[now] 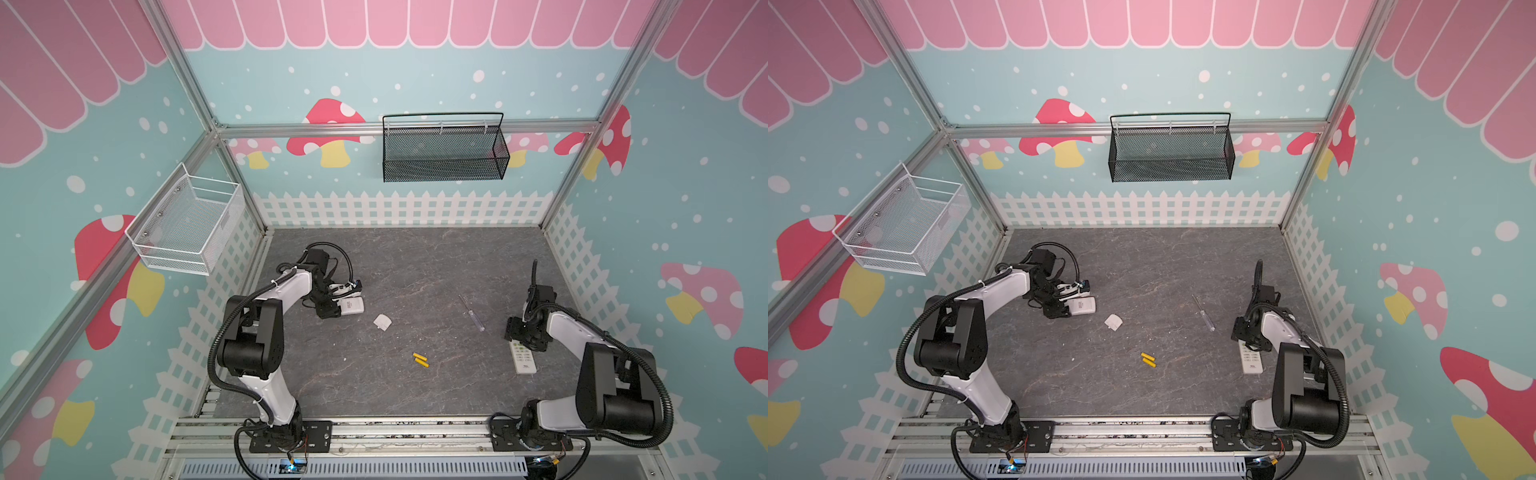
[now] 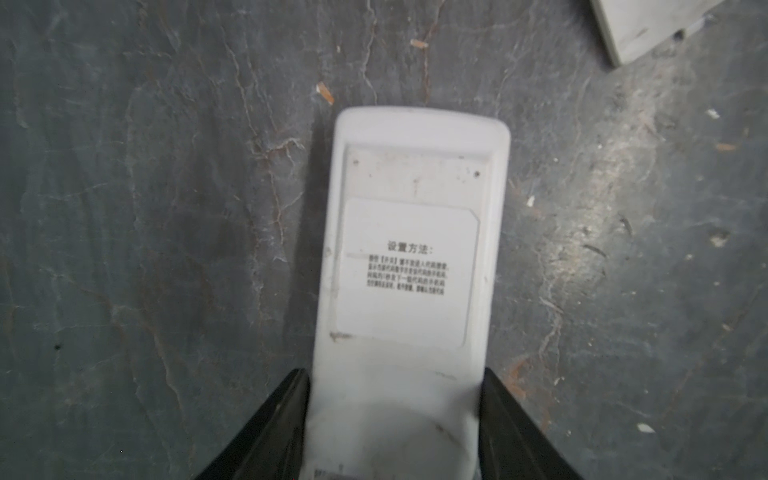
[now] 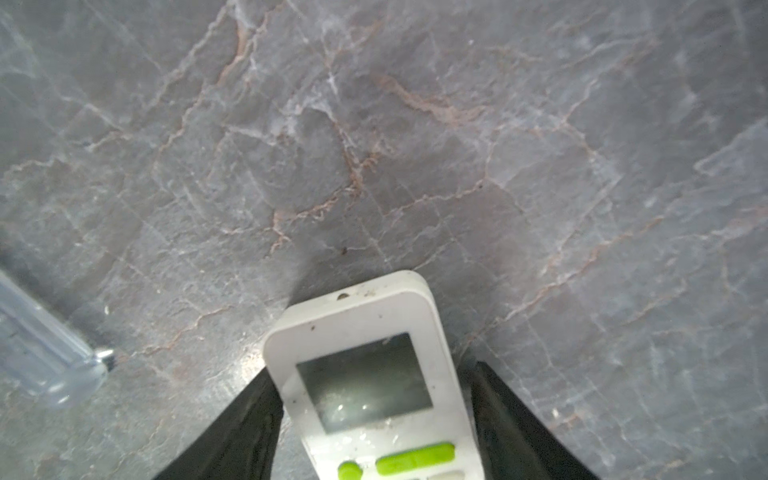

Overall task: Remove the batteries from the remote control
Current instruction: 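Lift the remote with the right gripper while the left gripper moves away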

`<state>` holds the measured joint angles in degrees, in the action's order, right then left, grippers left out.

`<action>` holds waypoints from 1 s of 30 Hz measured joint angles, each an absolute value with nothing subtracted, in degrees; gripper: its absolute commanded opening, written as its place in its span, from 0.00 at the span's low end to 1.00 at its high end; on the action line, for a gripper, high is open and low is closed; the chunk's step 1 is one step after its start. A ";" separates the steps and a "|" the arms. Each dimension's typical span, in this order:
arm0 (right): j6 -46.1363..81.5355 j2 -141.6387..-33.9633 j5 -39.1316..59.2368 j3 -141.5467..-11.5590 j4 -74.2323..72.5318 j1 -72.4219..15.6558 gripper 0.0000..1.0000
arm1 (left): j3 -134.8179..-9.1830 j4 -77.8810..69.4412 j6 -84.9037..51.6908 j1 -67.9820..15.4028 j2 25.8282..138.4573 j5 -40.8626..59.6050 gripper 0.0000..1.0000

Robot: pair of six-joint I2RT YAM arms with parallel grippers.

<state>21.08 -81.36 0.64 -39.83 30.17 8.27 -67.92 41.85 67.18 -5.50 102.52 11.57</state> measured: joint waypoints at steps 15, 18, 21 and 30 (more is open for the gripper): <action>20.99 -83.92 0.69 -42.09 29.87 8.75 0.54 | -71.18 40.69 58.85 -7.29 95.72 11.73 0.85; 20.99 -85.91 0.45 -43.72 28.82 8.82 0.55 | -73.34 39.72 52.25 -9.65 93.84 11.64 0.86; 21.10 -87.90 0.49 -45.54 28.16 8.88 0.65 | -74.24 38.87 45.63 -12.03 92.60 12.34 0.86; 21.50 -87.13 0.25 -44.97 28.60 8.91 0.87 | -74.39 38.17 35.68 -12.99 92.51 13.54 0.86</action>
